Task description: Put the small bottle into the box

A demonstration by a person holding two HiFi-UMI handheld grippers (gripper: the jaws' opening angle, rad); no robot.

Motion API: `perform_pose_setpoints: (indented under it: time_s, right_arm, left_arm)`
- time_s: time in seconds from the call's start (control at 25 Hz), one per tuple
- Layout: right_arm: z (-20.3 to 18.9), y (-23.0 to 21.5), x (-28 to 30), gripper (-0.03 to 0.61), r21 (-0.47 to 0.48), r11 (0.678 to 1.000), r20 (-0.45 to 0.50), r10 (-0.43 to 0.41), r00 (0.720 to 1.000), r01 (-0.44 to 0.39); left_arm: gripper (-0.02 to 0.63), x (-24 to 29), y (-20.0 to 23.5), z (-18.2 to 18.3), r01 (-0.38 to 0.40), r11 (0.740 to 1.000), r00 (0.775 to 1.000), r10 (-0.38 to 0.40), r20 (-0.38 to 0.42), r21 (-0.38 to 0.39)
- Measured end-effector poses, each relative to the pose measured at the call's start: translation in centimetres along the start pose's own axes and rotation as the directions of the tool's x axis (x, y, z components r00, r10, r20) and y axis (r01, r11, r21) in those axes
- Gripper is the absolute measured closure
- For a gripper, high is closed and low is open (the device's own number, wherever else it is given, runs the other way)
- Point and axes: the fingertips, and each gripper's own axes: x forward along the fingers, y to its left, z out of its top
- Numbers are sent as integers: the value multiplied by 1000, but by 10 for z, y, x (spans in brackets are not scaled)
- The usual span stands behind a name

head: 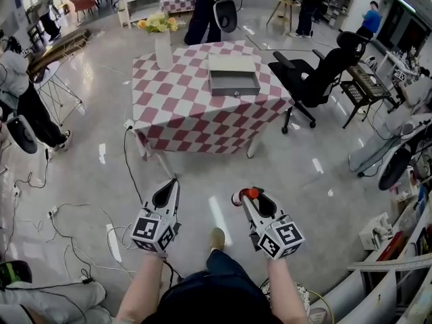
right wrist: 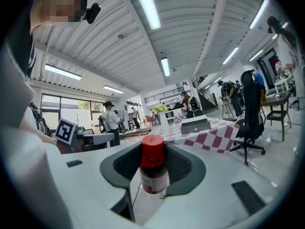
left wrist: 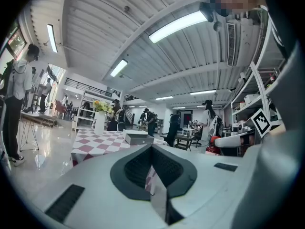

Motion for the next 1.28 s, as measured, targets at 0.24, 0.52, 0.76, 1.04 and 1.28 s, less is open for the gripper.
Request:
perform_pose_setpoints:
  time_s: [0.24, 0.52, 0.76, 1.04, 1.28]
  right_arm:
    - [13, -37, 25, 431, 25, 1000, 2, -13, 1000, 13]
    - [26, -75, 45, 431, 33, 999, 1, -19, 1000, 19]
    - [35, -102, 70, 431, 25, 1000, -2, 15, 1000, -15]
    - [41, -128, 99, 431, 13, 998, -6, 54, 999, -54]
    - [45, -141, 113, 431, 26, 998, -8, 65, 998, -65]
  left_arm:
    - [607, 47, 9, 7, 9, 1000, 1000, -9, -17, 3]
    - [607, 96, 13, 12, 8, 1000, 1000, -8, -28, 5]
    - [607, 141, 19, 14, 7, 1000, 999, -7, -33, 11]
    - [607, 183, 22, 21, 3, 1000, 1000, -2, -7, 16]
    - [607, 192, 28, 27, -15, 1000, 1000, 15, 2, 22]
